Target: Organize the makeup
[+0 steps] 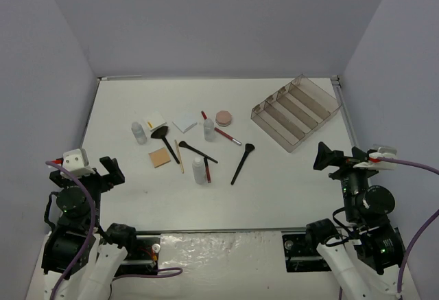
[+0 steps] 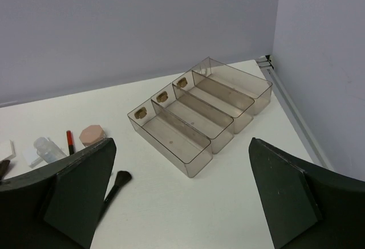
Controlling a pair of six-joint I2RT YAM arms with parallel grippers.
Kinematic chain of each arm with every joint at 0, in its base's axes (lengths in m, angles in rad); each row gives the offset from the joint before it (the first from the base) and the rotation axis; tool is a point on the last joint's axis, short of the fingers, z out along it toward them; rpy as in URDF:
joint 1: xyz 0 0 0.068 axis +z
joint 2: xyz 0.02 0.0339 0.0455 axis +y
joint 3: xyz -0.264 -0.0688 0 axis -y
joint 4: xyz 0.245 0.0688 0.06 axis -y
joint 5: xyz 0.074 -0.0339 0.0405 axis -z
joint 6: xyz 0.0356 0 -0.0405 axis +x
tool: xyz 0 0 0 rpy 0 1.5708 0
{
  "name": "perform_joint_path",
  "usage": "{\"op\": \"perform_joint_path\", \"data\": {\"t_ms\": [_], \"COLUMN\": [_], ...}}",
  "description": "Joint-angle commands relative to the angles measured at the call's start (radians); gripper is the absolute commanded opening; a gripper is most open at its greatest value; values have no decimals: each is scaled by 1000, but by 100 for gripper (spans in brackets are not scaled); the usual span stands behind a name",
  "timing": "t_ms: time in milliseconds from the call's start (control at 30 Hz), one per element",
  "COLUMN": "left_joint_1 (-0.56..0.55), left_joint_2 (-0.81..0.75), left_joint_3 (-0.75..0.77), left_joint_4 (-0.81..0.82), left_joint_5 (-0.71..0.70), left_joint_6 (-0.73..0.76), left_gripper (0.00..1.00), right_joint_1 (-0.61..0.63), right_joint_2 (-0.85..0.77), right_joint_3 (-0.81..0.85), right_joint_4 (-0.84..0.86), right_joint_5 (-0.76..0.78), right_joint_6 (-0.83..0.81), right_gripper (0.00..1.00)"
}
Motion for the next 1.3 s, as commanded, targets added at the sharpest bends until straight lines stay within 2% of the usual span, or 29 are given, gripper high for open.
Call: {"op": "perform_joint_path", "data": {"t_ms": [0,200,333,500,667,967,1267], "left_joint_1": [9,9,9,9,9,9,9], "left_joint_2": [19,23,27,36,37,22,33], "left_joint_3": [8,13,11,8,10,4,3], "left_joint_4": [58,46,52,49,47,51,55], "left_joint_5": [-5,-6,-2,7,17,20,16], "left_joint_6": [-17,-22,-20,-22,-23,-23,-23], "left_gripper": [97,97,97,97,97,97,97], "right_joint_1": [10,10,10,10,10,15,124], "right_joint_2": [46,82,204,349,445,544,645], "right_joint_3": [36,84,106,150,160,65,-12], "right_joint_4": [81,65,41,38,111,302,460], "right_joint_5": [20,-9,-30,-159,-222,-239,-199], "right_joint_6": [11,13,0,18,61,114,107], "right_gripper": [100,100,100,100,100,100,100]}}
